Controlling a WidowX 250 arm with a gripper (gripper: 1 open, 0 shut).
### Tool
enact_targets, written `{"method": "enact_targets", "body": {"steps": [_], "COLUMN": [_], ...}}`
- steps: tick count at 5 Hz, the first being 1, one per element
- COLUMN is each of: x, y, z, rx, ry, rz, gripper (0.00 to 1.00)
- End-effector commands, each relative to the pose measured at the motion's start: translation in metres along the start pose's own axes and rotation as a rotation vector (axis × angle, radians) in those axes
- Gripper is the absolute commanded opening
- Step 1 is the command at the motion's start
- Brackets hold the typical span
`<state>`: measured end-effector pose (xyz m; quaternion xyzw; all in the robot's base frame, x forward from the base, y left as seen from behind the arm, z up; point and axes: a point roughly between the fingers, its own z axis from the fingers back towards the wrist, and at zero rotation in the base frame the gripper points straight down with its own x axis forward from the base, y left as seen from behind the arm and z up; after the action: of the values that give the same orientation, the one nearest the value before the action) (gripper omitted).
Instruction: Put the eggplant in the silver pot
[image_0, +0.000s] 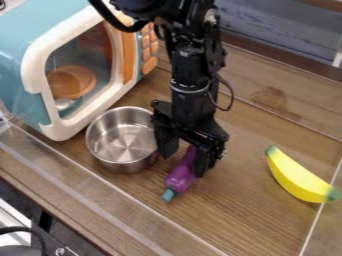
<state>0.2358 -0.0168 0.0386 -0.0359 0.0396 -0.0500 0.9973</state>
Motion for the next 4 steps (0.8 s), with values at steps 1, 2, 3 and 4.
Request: {"method": "enact_targets", "body": {"steps": [1,2,3,4], "x": [0.0042,0.0043,0.0043,0.0044], "y": [0.0007,0.0009,0.001,0.001], "z": [0.0116,0.0113,0.0113,0.0113], "rx": [-0.001,-0.006,-0.01,-0.014], "ry": [-0.06,-0.066,-0.072,-0.076], "rz": [-0.002,0.002,0.006,0.01], "gripper": [1.0,1.0,1.0,1.0]}}
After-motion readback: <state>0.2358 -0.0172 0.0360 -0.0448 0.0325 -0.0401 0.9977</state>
